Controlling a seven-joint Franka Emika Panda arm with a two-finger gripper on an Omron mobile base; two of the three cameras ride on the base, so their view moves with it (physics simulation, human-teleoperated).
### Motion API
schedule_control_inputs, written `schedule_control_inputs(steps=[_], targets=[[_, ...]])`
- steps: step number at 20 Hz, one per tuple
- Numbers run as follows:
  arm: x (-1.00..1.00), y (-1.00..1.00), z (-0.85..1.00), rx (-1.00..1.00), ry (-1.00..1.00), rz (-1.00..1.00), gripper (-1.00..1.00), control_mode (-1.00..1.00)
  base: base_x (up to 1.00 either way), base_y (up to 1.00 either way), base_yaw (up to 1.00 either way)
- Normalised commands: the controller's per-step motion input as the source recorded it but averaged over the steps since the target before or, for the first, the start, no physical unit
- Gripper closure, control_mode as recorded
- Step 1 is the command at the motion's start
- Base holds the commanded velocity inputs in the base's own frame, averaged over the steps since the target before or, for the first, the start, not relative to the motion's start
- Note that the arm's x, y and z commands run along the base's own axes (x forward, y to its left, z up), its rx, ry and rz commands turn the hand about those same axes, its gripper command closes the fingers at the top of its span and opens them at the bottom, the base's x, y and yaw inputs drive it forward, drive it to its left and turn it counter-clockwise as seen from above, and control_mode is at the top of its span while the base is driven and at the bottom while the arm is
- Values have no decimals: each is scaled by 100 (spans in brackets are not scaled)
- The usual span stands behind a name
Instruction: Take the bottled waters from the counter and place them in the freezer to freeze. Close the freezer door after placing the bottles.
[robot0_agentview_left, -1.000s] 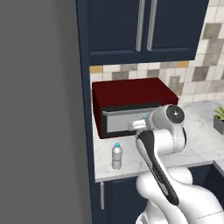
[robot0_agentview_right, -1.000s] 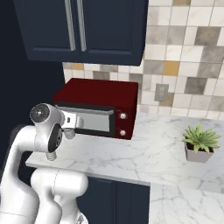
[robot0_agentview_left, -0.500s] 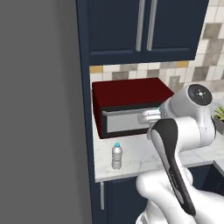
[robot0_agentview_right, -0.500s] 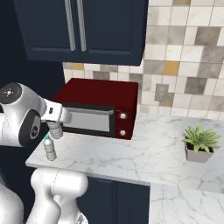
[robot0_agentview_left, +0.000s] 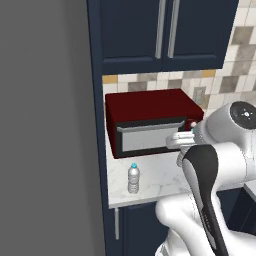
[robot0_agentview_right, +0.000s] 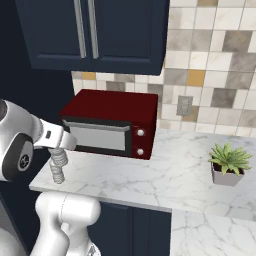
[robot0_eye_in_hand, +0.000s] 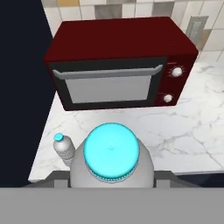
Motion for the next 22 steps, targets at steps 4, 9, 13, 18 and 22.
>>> schedule_control_inputs(steps=[4, 9, 13, 18, 22], targets=[[0, 0, 0, 0, 0, 0, 100, -100, 0, 0, 0], [-20, -2, 0, 0, 0, -1, 100, -100, 0, 0, 0], [-39, 0, 0, 0, -1, 0, 100, 100, -21, 0, 0], [0, 0, 0, 0, 0, 0, 100, 100, -96, 23, -1], [0, 0, 0, 0, 0, 0, 100, 100, -92, 44, 0]])
